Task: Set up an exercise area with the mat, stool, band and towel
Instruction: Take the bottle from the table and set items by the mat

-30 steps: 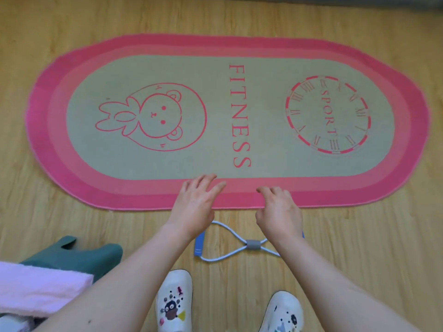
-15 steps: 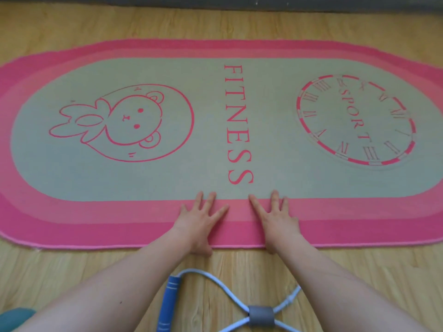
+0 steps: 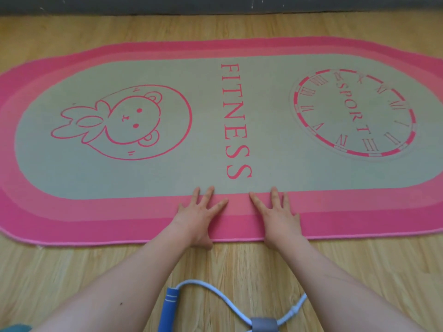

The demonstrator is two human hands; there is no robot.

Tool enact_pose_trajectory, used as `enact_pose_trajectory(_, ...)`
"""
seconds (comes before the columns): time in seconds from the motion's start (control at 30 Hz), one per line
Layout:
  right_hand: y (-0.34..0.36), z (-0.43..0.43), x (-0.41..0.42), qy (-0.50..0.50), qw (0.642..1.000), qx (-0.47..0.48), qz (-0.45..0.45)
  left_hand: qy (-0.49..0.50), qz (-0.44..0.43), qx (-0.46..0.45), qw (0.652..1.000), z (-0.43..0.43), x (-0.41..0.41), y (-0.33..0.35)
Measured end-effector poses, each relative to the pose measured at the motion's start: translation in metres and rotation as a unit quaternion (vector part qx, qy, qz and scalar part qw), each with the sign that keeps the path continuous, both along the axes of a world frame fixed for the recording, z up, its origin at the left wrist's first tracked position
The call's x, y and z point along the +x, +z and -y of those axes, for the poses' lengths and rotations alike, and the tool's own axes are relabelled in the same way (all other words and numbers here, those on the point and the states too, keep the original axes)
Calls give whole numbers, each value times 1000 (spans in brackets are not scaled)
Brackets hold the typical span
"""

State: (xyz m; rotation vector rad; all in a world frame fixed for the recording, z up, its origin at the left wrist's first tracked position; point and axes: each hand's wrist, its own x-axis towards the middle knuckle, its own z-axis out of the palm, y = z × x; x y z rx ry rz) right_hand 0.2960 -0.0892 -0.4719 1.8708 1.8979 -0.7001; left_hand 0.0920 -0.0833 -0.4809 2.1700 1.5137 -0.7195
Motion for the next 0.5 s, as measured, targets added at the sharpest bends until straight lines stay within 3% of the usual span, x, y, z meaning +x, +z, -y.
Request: enact_pose_trajectory(0.5, -15, -35, -6, -31, 999, 35, -9, 19, 22, 3, 1000, -41, -6, -4)
